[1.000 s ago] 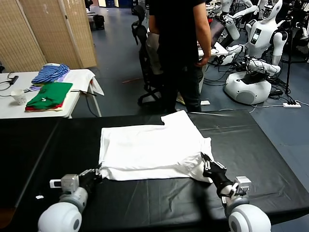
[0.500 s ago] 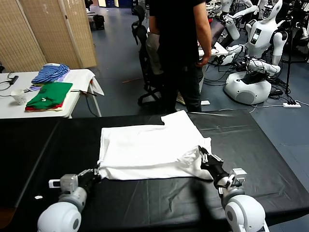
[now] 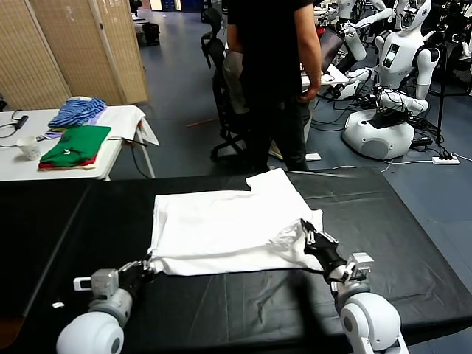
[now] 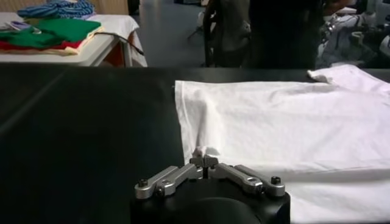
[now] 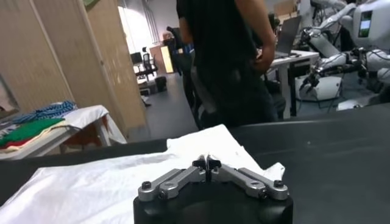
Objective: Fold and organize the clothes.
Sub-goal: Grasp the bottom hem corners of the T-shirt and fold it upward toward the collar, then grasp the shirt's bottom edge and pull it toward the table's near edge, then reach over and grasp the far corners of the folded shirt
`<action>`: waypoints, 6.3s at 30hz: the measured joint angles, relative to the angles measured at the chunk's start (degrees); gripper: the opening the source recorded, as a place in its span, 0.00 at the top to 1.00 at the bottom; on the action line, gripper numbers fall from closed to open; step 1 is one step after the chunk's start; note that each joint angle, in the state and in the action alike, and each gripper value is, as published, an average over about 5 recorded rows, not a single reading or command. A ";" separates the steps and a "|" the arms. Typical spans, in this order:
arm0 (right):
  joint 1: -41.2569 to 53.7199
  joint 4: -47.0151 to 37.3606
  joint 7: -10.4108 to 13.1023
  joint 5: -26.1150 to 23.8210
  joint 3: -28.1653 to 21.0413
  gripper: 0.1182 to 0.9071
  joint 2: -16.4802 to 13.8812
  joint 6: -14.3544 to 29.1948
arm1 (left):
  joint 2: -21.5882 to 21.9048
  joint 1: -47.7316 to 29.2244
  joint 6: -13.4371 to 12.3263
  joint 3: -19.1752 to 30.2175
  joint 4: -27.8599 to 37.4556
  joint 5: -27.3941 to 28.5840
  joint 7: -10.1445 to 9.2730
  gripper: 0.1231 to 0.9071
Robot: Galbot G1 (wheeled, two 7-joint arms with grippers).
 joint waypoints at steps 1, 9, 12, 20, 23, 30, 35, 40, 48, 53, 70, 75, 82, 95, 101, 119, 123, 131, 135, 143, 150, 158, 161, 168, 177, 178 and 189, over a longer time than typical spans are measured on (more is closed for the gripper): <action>-0.02 0.01 0.20 -0.03 0.01 0.50 -0.04 -0.03 | 0.00 -0.09 0.00 0.05 0.00 0.19 0.11 0.96; -0.49 0.77 1.05 -0.10 0.64 0.02 -0.54 -0.93 | 0.21 -0.68 0.00 0.14 0.07 1.84 0.24 0.43; -1.11 1.54 1.05 -0.17 1.28 0.00 -0.91 -1.98 | 0.28 -0.73 0.00 0.01 0.06 2.63 0.14 0.19; -4.68 5.36 0.80 -2.30 4.12 0.00 -1.55 -4.78 | 0.47 1.01 0.00 -0.45 -1.10 5.99 0.95 0.00; -6.74 7.15 0.72 -2.81 5.24 0.00 -1.52 -5.30 | 0.29 2.50 0.00 -0.27 -1.81 8.61 2.72 0.00; -11.24 9.44 0.77 -4.65 5.94 0.00 -1.06 -6.72 | -0.36 6.11 0.00 0.45 -2.46 15.46 5.43 0.00; -13.15 9.33 0.80 -5.45 5.87 0.00 -0.89 -7.22 | -0.55 6.64 0.00 0.73 -2.10 16.28 5.37 0.00; -13.13 8.05 0.76 -5.70 5.65 0.00 -1.01 -7.20 | -0.91 6.06 -0.06 1.27 -1.41 15.64 4.36 0.00; -12.21 6.01 0.72 -5.65 4.48 0.00 -1.05 -7.05 | -1.68 4.86 -2.76 2.17 0.18 12.78 2.05 0.00; -11.50 4.70 0.75 -5.61 4.03 0.00 -0.90 -6.94 | -1.53 4.20 -3.49 2.18 0.78 11.26 1.40 0.00; -11.81 3.64 0.93 -5.86 3.37 0.06 -0.54 -6.91 | -1.10 3.18 -2.75 3.70 2.60 11.47 2.88 0.15; -11.70 3.35 0.93 -5.95 3.23 0.37 -0.50 -6.91 | -0.92 3.50 -2.44 3.72 2.35 11.78 3.48 0.34; -11.97 3.33 0.94 -5.97 3.22 0.80 -0.50 -6.93 | -0.84 3.73 -1.73 3.68 2.29 11.97 3.76 0.82; -13.20 4.51 1.11 -6.01 3.83 0.97 -0.60 -7.51 | -0.10 5.43 0.02 2.95 0.56 14.79 5.38 0.93; -14.25 5.50 1.72 -6.02 4.41 0.97 -0.60 -8.70 | 1.25 6.73 0.04 1.58 -0.83 15.66 8.80 0.93; -22.11 14.03 3.08 -7.39 5.65 0.97 1.30 -12.37 | 3.44 12.61 0.00 0.02 -4.49 25.54 20.14 0.95; -23.81 15.80 3.71 -7.84 5.55 0.97 1.57 -13.87 | 3.25 14.42 -0.06 -0.36 -5.78 31.51 23.62 0.95; -26.28 18.80 4.18 -8.39 5.18 0.97 1.82 -16.73 | 3.13 16.57 -0.04 -0.76 -7.53 38.86 26.42 0.95; -26.76 19.40 4.33 -8.39 5.21 0.97 1.90 -17.41 | 3.19 16.87 0.00 -0.91 -7.80 40.00 26.51 0.95; -27.05 19.85 4.63 -8.82 5.24 0.90 2.08 -17.47 | 3.17 17.68 0.01 -0.97 -8.54 41.65 27.32 0.95; -27.60 20.84 4.80 -8.99 5.69 0.37 2.26 -17.47 | 3.30 18.41 0.01 -0.73 -9.64 44.03 28.23 0.64; -28.21 22.75 4.90 -10.96 7.10 0.01 2.47 -17.47 | 3.27 18.67 0.00 -1.16 -10.54 47.29 28.64 0.08; -28.04 23.63 4.67 -12.24 7.94 0.00 2.34 -17.46 | 3.17 19.12 0.00 -1.69 -11.56 49.16 29.07 0.01; -26.16 24.09 1.23 -8.62 11.00 0.00 0.68 -15.70 | 2.73 18.64 0.01 -3.06 -13.95 47.56 26.59 0.00; -18.42 18.12 -0.92 1.14 12.44 0.00 -4.02 -4.34 | 3.56 11.51 -0.06 -5.16 -11.83 26.33 13.41 0.00; -17.12 16.91 -1.26 1.92 12.30 0.00 -4.63 -3.78 | 3.83 10.34 -0.31 -5.18 -10.95 23.77 12.78 0.00; 0.81 1.63 -1.47 3.91 6.45 0.00 -12.05 -3.87 | 6.84 -1.92 -7.55 -3.08 0.44 3.80 9.85 0.00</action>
